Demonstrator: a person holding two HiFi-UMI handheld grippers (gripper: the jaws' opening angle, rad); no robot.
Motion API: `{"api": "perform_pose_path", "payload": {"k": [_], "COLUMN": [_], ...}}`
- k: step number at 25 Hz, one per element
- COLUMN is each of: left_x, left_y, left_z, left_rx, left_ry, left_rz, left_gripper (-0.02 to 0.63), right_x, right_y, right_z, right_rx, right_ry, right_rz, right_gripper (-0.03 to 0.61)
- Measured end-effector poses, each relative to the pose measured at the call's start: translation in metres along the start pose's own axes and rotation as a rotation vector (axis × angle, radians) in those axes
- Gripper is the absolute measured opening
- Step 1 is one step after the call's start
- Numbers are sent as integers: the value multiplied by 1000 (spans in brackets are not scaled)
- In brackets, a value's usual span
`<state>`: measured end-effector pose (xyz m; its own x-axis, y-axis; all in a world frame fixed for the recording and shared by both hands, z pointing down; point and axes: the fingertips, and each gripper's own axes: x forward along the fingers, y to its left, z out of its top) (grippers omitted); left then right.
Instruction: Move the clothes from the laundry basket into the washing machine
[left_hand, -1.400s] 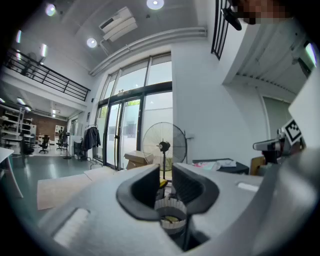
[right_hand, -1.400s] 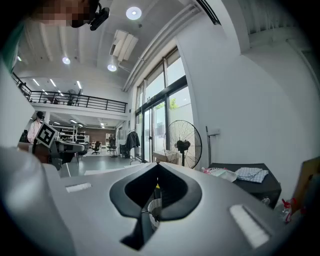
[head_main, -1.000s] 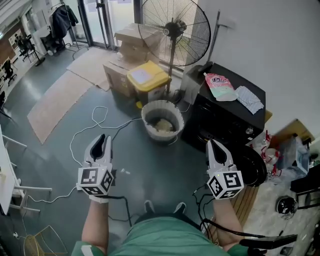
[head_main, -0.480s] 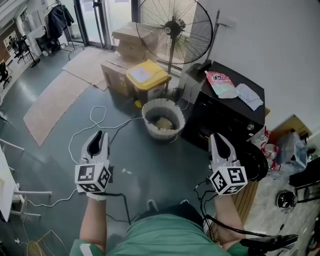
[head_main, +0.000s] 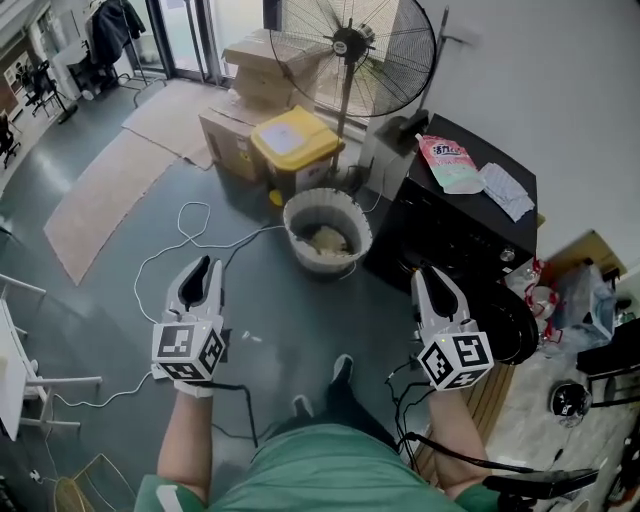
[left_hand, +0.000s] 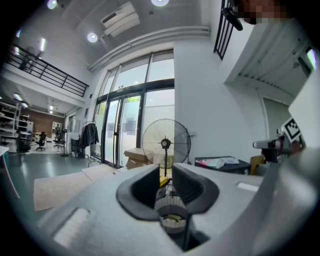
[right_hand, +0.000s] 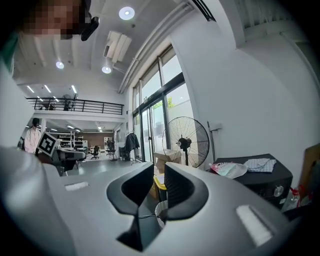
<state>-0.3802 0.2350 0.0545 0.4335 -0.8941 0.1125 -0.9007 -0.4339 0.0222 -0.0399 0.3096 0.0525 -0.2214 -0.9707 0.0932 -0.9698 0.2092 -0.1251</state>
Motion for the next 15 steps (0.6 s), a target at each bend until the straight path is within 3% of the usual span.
{"api": "perform_pose_path", "payload": {"k": [15], "left_x": [121], "left_y": [-12], "left_z": [11], "left_rx": [20], "left_ry": [39], "left_rz": [112], "left_gripper": [72], "right_x": [135], "right_y": [-97], "right_z": [2], "right_rx": [44], "right_ry": [3], "right_rz": [107], "right_gripper": [49]}}
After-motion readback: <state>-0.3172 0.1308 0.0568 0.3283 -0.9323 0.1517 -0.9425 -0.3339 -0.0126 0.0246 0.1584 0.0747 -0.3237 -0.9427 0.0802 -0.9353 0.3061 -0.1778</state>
